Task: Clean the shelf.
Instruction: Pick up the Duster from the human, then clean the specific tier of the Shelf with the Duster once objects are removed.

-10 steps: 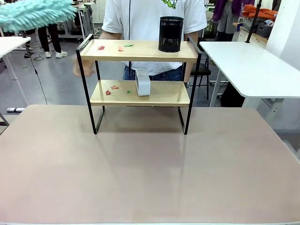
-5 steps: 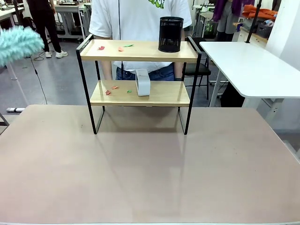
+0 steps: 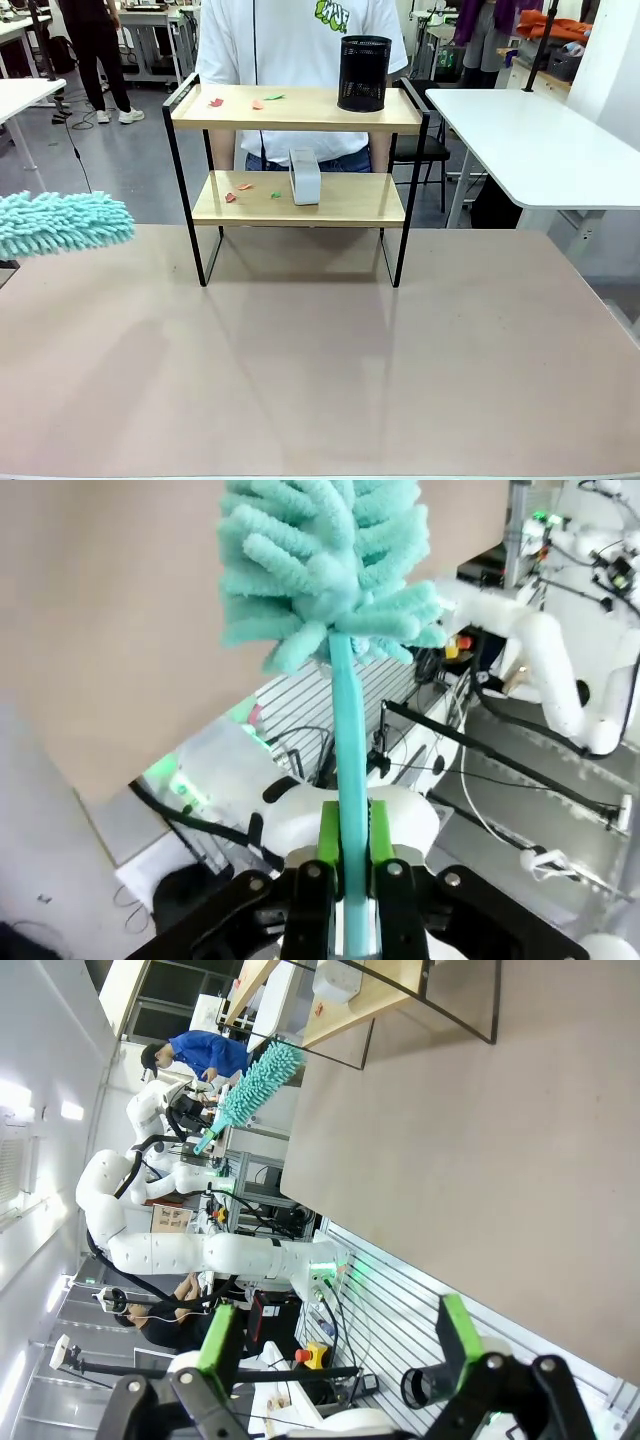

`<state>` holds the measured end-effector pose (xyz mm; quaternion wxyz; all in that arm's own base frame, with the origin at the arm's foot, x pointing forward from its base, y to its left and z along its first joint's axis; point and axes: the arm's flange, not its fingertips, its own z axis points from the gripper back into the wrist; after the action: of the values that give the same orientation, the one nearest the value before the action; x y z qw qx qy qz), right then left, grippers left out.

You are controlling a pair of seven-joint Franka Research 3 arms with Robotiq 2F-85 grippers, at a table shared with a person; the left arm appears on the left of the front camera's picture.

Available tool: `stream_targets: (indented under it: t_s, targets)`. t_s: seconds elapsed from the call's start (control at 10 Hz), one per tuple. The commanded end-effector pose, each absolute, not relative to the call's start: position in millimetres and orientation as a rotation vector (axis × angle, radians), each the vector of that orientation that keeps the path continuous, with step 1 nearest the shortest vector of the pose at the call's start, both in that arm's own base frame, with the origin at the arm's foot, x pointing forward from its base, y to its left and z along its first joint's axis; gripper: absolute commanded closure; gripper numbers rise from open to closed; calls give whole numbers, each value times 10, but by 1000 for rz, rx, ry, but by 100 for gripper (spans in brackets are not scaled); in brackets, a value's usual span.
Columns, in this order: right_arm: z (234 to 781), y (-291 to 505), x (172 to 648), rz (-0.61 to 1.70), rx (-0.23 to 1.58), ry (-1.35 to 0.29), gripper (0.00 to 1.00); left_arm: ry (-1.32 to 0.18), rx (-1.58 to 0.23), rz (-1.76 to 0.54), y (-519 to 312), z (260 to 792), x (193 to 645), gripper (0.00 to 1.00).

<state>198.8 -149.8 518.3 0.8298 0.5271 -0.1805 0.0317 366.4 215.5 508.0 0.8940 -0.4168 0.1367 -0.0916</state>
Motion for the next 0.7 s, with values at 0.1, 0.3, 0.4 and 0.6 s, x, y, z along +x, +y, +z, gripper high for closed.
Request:
stream_targets:
  t_s: [0.1, 0.3, 0.4, 0.6]
  targets:
    - [5195, -1491, 1998, 90, 1131, -408, 0, 196, -908, -187, 2289, 5234, 3570, 100]
    - [5195, -1491, 1998, 90, 1131, -408, 0, 196, -908, -187, 2289, 5234, 3570, 100]
    - [5195, -1491, 1998, 90, 1131, -408, 0, 196, -908, -187, 2289, 5234, 3570, 100]
    - [5195, -1491, 1998, 90, 1131, -408, 0, 196, -908, -187, 2289, 5234, 3570, 100]
